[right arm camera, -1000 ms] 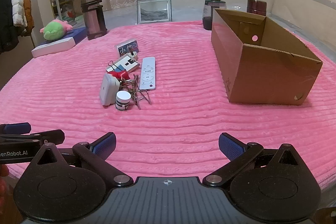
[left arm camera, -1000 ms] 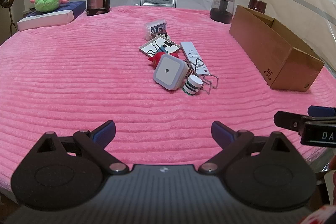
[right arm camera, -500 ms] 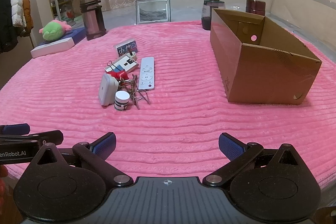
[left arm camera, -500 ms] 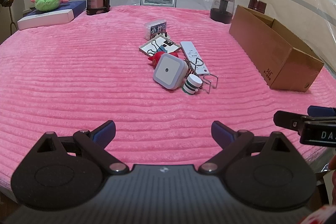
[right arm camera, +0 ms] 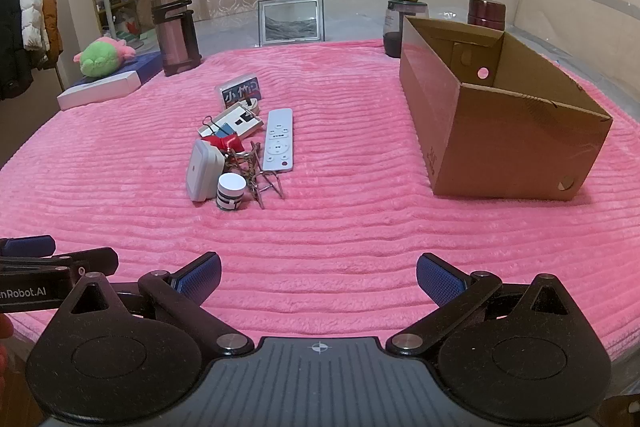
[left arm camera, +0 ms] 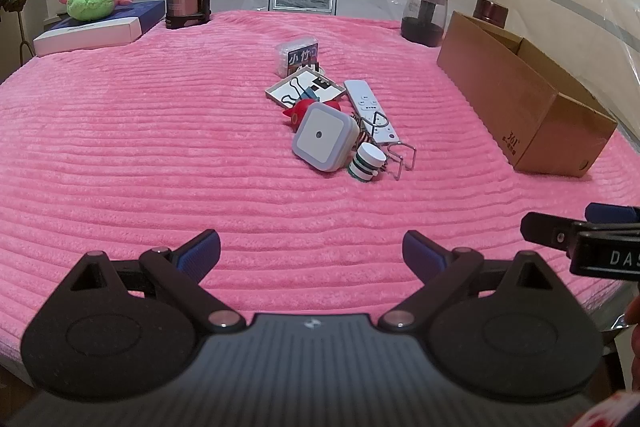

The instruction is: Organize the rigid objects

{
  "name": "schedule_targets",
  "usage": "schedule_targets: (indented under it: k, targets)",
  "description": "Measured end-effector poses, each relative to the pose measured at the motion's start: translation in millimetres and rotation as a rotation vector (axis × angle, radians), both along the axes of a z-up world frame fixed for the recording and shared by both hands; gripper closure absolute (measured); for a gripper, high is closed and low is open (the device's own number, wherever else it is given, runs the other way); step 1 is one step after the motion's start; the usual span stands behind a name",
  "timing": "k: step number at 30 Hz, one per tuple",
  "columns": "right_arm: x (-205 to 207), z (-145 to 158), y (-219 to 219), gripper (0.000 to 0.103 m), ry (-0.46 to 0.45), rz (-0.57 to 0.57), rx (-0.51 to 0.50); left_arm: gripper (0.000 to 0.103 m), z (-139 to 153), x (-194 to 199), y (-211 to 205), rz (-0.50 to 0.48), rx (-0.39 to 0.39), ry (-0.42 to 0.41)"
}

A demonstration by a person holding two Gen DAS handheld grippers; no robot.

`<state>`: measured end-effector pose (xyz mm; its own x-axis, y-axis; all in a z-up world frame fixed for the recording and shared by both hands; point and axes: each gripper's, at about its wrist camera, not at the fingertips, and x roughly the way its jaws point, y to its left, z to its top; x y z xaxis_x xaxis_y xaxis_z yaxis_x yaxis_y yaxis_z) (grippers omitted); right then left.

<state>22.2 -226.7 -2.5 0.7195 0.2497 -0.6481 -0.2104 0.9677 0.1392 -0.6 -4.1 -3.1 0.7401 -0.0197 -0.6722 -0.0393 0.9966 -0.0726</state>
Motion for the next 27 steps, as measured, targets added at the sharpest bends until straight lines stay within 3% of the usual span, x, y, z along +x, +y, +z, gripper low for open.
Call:
schedule_targets:
  k: [27]
  targets:
    - [21.7, -10.9, 6.2, 0.002, -0.019, 0.043, -0.008, 0.010, -6.6, 18.5, 14.9, -0.026, 0.009, -0.010]
